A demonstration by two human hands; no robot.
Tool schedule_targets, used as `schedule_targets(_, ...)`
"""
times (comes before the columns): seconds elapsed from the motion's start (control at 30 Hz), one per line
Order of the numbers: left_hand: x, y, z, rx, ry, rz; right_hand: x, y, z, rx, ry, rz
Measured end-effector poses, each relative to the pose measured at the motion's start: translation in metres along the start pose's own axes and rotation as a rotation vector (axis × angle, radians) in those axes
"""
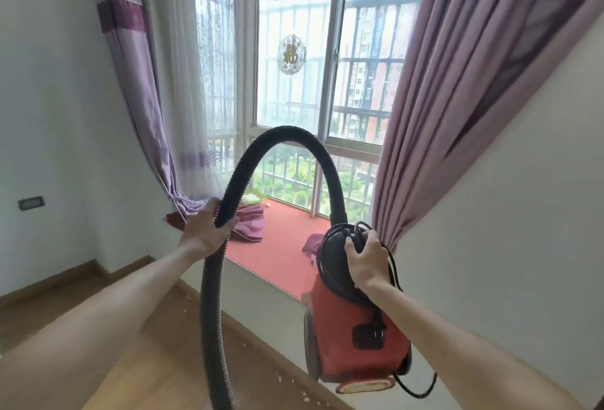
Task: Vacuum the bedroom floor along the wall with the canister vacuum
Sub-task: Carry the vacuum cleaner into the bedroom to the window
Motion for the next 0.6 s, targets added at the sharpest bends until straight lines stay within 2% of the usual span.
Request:
schedule_targets(0.3, -0.074, -0.081, 0.0, -0.068, 0.026, 0.113, -0.076, -0.016, -0.124, 0.015, -0.148, 0.013)
schedule_targets(0.6, -0.16, -0.17, 0.038, -0.11, 0.134, 0.202, -0.144, -0.083, -0.249, -0.018, -0.236, 0.098)
Point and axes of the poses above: each hand's wrist, its own x-axis away from the middle knuckle, its own z-axis out of the back of the hand, y = z × x, the point moved 9 cm from there along -x, towards the middle knuckle, and after that the axes turned 1 degree about -z, right-handed, at the moved point
